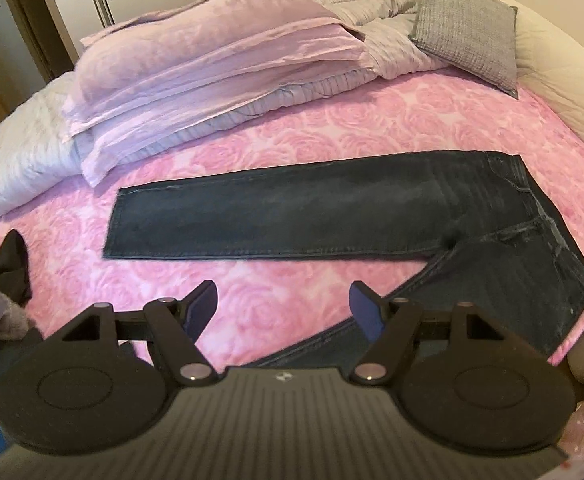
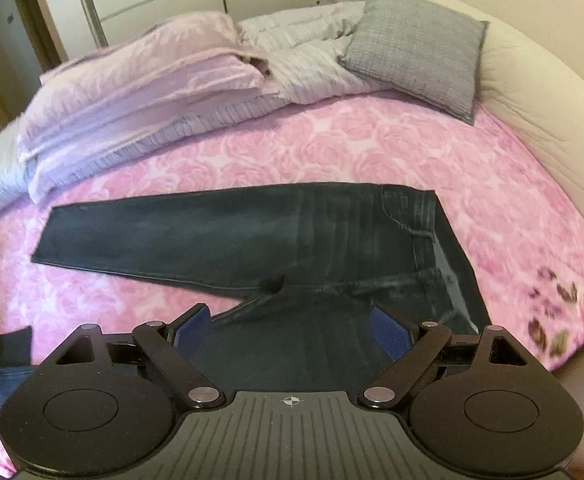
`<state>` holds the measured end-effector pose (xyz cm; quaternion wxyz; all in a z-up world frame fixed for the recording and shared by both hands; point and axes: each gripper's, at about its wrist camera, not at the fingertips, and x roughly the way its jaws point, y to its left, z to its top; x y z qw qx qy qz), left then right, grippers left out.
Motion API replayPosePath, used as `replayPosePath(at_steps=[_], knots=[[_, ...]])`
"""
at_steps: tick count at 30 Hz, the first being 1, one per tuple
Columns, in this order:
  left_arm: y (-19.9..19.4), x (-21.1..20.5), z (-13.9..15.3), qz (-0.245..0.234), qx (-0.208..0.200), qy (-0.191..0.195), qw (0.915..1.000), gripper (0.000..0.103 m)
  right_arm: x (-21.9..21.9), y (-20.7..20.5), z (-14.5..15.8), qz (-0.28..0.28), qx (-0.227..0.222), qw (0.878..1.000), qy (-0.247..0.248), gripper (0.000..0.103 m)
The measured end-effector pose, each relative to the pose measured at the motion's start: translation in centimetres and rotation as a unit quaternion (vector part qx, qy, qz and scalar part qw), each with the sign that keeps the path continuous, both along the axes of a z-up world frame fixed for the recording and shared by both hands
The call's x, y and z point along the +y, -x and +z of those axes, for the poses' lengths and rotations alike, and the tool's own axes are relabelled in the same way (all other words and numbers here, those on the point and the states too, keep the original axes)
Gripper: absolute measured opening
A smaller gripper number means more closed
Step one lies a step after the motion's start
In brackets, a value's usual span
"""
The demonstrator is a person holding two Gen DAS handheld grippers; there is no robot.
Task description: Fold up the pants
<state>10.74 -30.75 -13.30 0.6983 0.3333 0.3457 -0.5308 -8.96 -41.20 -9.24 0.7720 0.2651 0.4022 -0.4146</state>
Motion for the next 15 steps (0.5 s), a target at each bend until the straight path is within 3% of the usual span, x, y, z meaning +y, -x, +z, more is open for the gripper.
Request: replayPosePath(at_steps=[8,15], knots=[[1.1,-8.9,-4.1,0.001,-0.002,-0.01,1.0,0.07,-8.8,-3.2,-5.1,0.07,0.022,0.997,-0.008,0.085],[0.0,-15.6,-9.9,-0.012,-0.005,-0.023,0.9997,0.07,-16.1,-5.3,-11.6,0.125,0.024,0.992,-0.015,0.085]])
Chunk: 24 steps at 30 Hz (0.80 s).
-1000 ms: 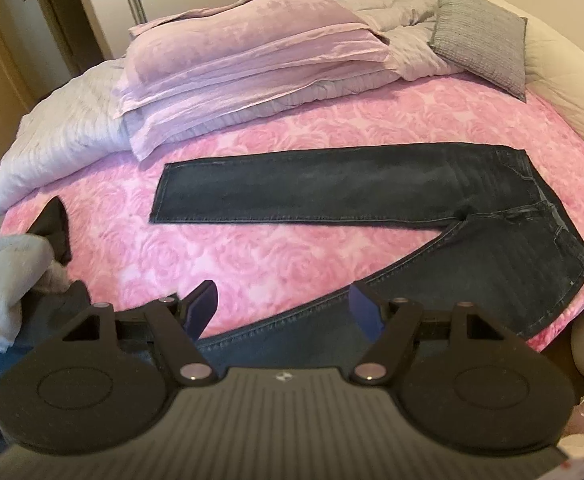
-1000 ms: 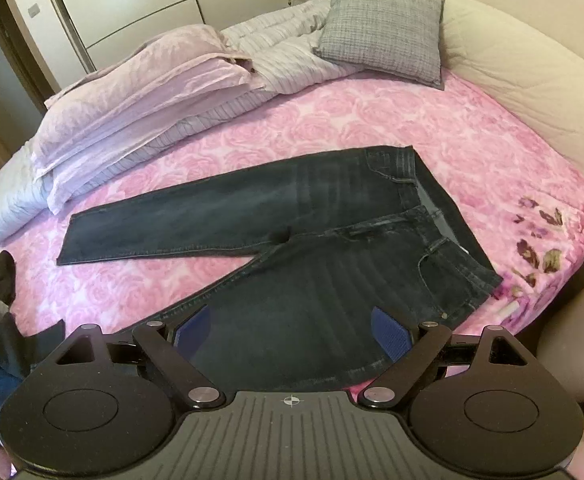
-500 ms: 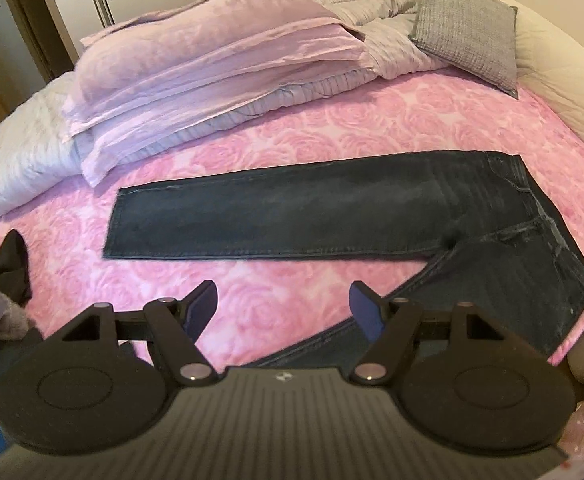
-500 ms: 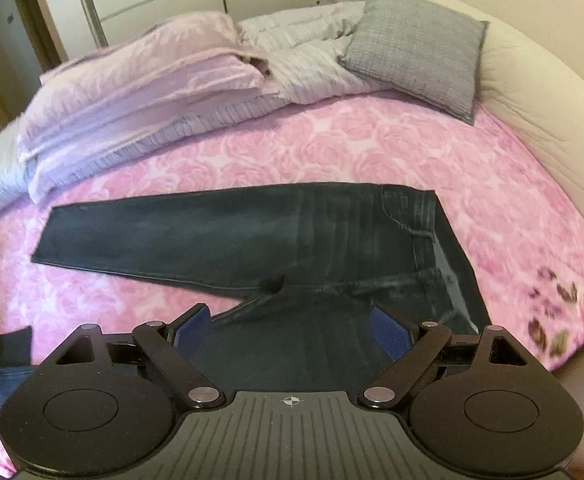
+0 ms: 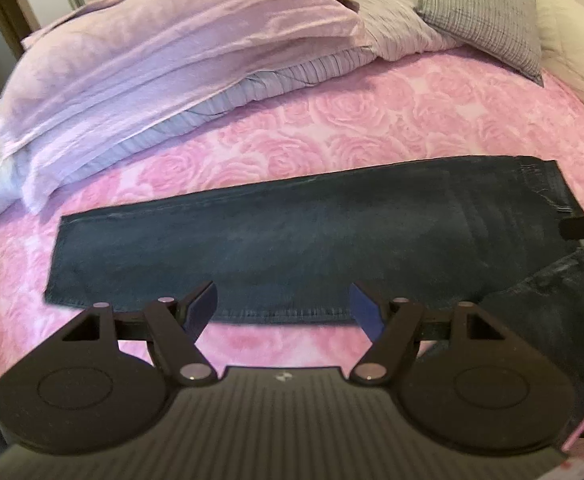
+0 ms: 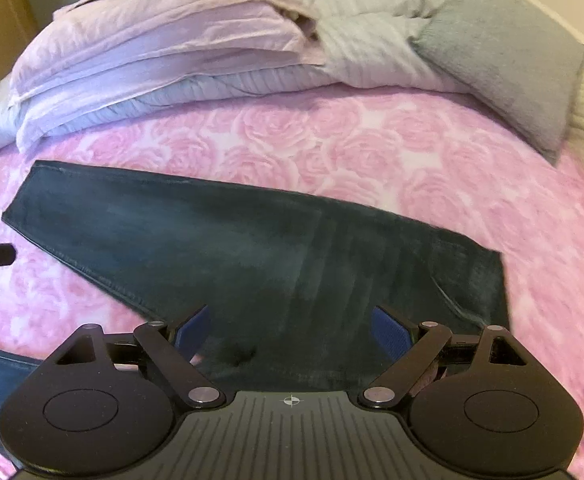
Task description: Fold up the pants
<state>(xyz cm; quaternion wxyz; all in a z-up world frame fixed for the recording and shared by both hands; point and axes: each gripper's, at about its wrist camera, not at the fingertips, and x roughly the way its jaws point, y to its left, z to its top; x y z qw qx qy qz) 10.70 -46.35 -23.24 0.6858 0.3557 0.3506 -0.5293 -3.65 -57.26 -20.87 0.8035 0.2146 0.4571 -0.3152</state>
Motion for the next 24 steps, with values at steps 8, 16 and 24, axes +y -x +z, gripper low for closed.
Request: replayPosePath(at_steps=[8,16,24], knots=[[-6.5,-8.0,-8.1,-0.077,-0.003,0.004,0.997,0.069,-9.6,-1.7,-7.5,0.071,-0.021,0.997,-0.005,0.084],[-12.6,-15.3,-15.2,-0.191,-0.033,-0.021,0.9809,0.06,-18.4,-3.9,-12.4,0.133,-0.009,0.991,0.001,0.074],[-16.7,-19.9,-18.6,-0.277,-0.036,-0.068,0.9578,0.053,-22.5,-5.8,-15.2,0.185,0.001,0.982,-0.03,0.062]])
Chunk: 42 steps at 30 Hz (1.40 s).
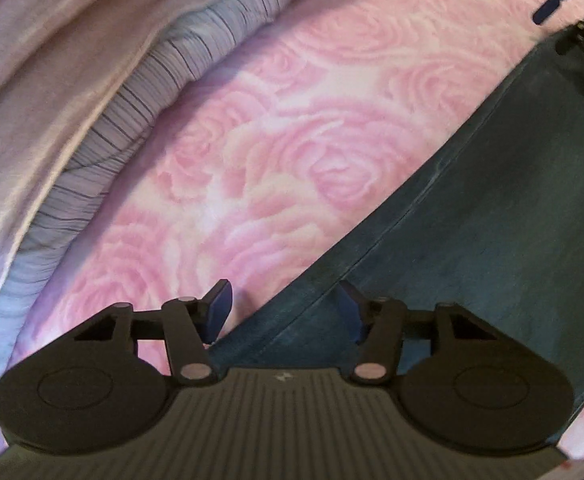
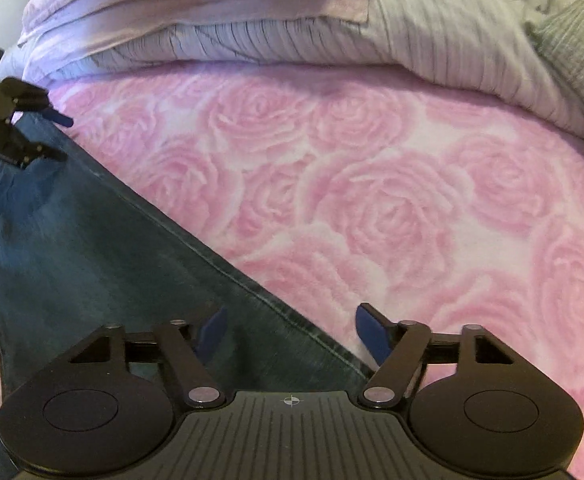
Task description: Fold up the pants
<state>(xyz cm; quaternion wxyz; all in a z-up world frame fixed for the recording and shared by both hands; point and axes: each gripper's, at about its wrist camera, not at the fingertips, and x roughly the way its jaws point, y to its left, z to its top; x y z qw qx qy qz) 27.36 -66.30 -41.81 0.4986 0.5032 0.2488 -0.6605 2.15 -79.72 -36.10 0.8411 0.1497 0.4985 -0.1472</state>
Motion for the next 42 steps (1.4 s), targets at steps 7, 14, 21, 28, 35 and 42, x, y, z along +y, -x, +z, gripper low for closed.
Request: replayPosePath(at_steps=[7,14,21,28,35,42], knots=[[-0.9,-0.1,-0.9,-0.066,0.023,-0.041,0.9967,0.042,-0.8,-1.0,-2.5,0.026,0.042,0.998,-0.031,0.041],[1.7,2.6,-0.2,-0.09,-0.033,0.007,0.9953,0.002,2.6,-0.1,-0.6,0.021,0.042,0.998,0.035,0.001],[5.6,15.9,7.3,0.034,-0.031,0.139,0.9892,0.002,15.6,4.4,7.0,0.008,0.009,0.979,0.205,0.0],[11.8,33.5,10.4,0.113,-0.008,0.116,0.9868,0.001,33.1,11.6,10.4,0.004,0.045,0.971,0.234,0.0],[15.5,43.5,4.5,0.163,0.024,-0.028,0.986,0.008,43.0,15.9,3.6,-0.087,0.15,0.981,0.09,0.008],[12.8,45.4,8.2,0.236,0.098,-0.002,0.9668,0.02,39.9,22.3,5.3,-0.378,0.044,0.925,-0.013,0.042]])
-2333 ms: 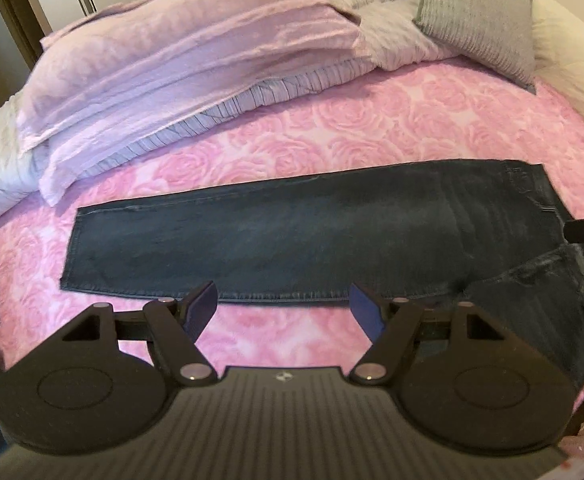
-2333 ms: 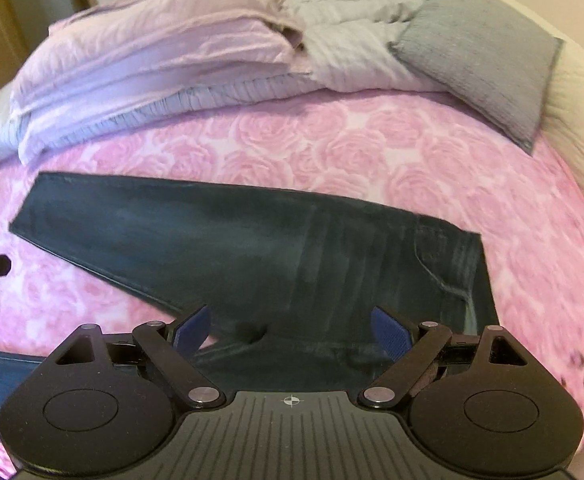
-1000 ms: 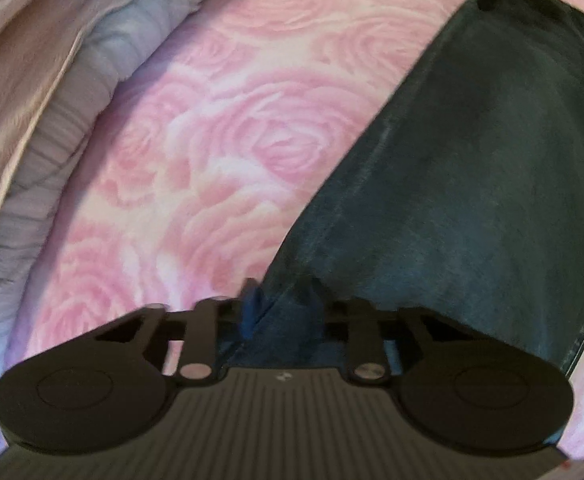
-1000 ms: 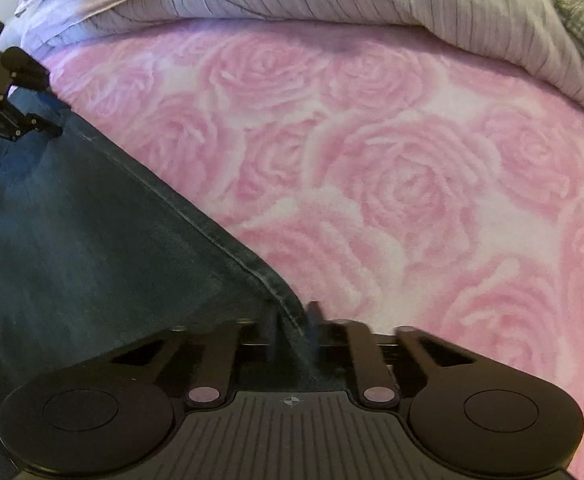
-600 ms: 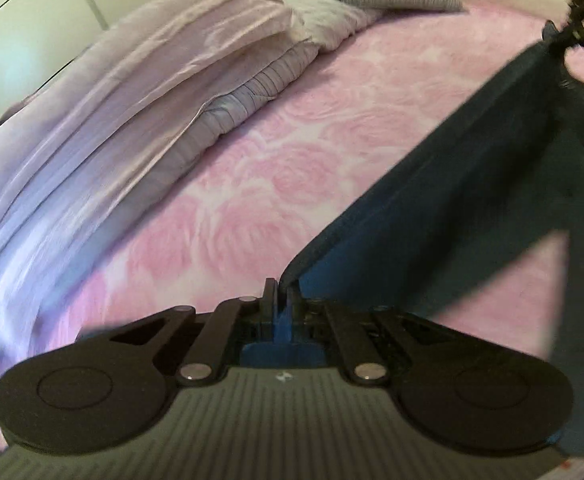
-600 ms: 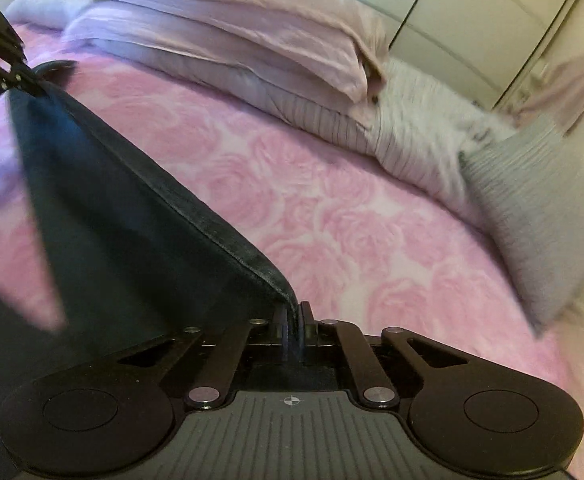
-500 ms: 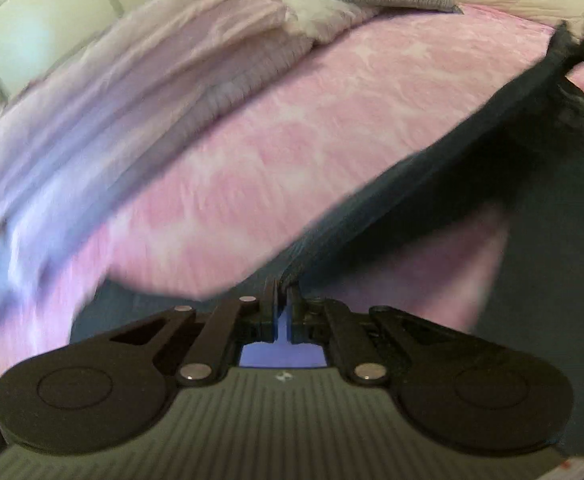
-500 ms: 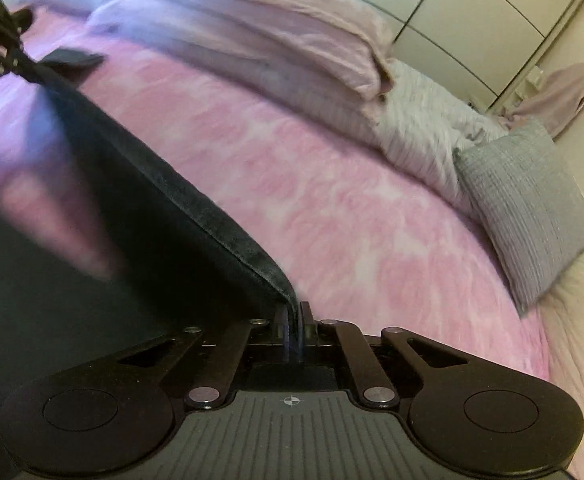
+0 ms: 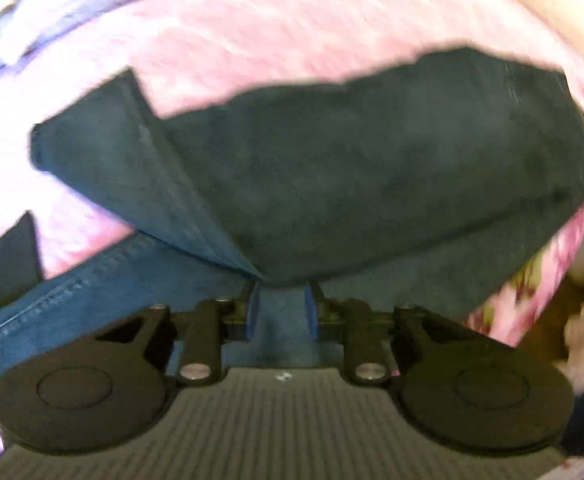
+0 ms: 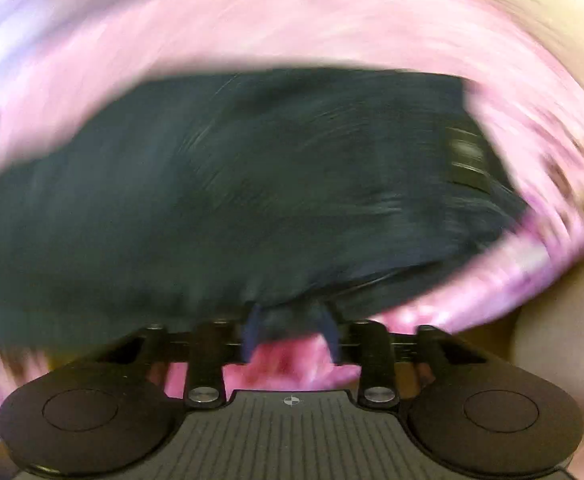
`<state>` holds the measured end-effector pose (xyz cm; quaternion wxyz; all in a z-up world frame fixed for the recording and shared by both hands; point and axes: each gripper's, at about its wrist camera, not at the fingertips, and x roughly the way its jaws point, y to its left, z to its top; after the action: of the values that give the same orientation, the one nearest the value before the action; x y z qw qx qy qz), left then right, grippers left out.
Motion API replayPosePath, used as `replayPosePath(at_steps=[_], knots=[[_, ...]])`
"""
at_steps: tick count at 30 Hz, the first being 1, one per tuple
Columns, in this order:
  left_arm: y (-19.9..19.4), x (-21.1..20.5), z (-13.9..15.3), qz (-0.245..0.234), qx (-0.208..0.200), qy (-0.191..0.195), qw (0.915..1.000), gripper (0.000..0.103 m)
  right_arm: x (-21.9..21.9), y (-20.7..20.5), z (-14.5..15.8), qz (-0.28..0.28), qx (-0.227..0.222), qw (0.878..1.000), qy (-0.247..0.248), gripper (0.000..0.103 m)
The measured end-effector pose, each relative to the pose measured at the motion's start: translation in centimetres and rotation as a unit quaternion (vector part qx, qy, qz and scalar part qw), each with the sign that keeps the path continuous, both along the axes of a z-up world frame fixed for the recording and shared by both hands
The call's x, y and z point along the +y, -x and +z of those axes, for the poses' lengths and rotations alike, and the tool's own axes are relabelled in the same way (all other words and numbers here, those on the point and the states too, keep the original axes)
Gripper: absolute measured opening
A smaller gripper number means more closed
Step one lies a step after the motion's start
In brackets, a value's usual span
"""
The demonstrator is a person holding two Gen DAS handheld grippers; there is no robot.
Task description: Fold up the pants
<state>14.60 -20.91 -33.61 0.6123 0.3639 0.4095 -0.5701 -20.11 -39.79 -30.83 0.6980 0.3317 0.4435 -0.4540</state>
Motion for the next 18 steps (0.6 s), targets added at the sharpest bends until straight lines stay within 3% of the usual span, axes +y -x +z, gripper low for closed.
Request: replayPosePath(at_steps=[2,4,9,12,18], knots=[[-1.1,-0.6,1.1,0.032,-0.008,0.018,0.9993,0.022,-2.0,2.4,0.7,-0.092,-0.041,0.995,0.014,0.043],[-2.1,-2.0,1.5,0.052,-0.023,0.037,0.9977,0.024,-4.4,4.7,0.7,-0.171,-0.084,0.982,0.02,0.043],[-4.7,-7.4,0.3,0.089,-0.072,0.068,0.9912,0.032,-8.1,10.0,-1.4,-0.332,-0.174,0.927,0.001,0.043],[-5.8,-10.7,-1.1,0.107,-0.095,0.063,0.9878,0.036,-8.4,12.1,-1.9,-0.373,-0.204,0.905,-0.007,0.043],[-7.9,-16.6,-5.7,0.13,-0.153,0.006,0.9796,0.04,-7.3,13.5,-1.5,-0.352,-0.205,0.913,-0.011,0.043]])
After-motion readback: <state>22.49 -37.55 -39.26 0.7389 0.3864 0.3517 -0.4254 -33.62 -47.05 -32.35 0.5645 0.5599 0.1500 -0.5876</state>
